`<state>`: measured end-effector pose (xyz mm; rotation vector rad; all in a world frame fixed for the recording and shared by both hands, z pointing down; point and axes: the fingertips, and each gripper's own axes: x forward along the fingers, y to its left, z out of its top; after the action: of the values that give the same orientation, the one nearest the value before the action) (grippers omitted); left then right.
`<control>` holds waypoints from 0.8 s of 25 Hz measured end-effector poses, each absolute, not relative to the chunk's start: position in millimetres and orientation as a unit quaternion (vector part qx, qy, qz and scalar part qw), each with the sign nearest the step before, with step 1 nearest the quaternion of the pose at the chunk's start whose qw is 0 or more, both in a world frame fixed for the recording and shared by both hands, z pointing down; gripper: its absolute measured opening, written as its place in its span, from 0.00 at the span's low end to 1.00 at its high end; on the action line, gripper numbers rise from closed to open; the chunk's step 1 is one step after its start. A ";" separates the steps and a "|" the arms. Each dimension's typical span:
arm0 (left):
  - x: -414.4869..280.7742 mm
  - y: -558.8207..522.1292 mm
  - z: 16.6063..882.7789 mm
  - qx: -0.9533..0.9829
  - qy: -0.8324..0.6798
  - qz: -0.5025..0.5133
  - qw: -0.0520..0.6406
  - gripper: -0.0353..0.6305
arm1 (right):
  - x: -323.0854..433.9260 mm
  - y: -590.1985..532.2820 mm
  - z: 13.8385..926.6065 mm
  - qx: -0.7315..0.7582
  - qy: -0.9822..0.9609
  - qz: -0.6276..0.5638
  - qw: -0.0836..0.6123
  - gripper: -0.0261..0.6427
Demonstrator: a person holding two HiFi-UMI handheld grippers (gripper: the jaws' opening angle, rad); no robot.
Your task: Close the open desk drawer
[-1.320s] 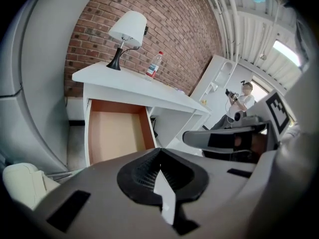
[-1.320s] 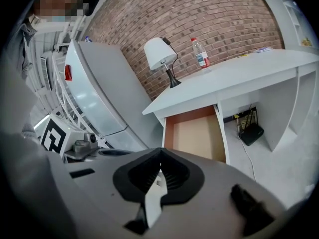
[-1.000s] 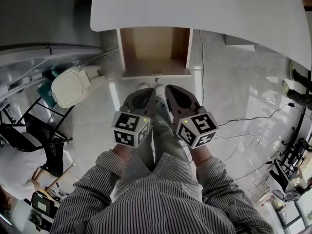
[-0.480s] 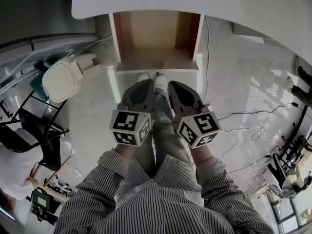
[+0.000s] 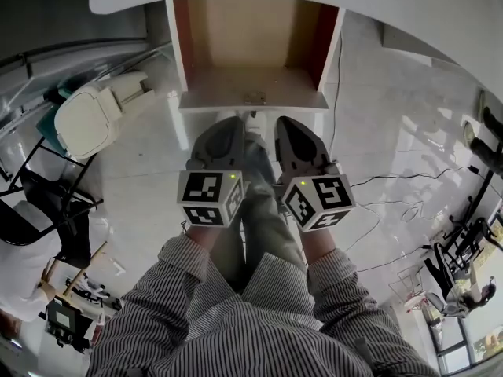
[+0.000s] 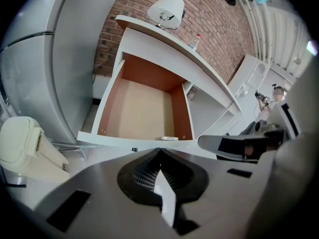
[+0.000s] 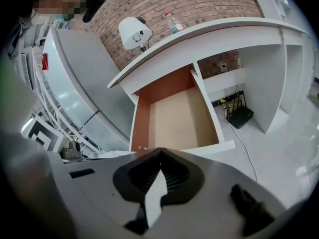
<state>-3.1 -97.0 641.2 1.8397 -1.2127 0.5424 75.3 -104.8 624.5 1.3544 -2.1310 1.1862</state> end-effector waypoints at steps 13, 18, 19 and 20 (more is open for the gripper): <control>-8.5 -99.8 670.1 0.720 -0.518 0.235 0.397 0.07 | 73.5 -97.6 663.2 0.479 -0.749 0.402 0.221 0.06; -15.4 -102.4 680.3 0.707 -0.536 0.232 0.399 0.07 | 75.5 -105.0 676.6 0.492 -0.744 0.399 0.213 0.06; -16.6 -103.1 682.2 0.705 -0.539 0.232 0.398 0.07 | 75.9 -105.9 679.2 0.494 -0.744 0.398 0.213 0.06; -17.5 -103.8 684.1 0.704 -0.542 0.232 0.396 0.07 | 76.0 -106.7 681.5 0.495 -0.744 0.397 0.212 0.06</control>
<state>-17.5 -103.8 684.1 1.7843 -1.3724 0.5877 76.0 -106.7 681.5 1.3740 -2.0649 1.1016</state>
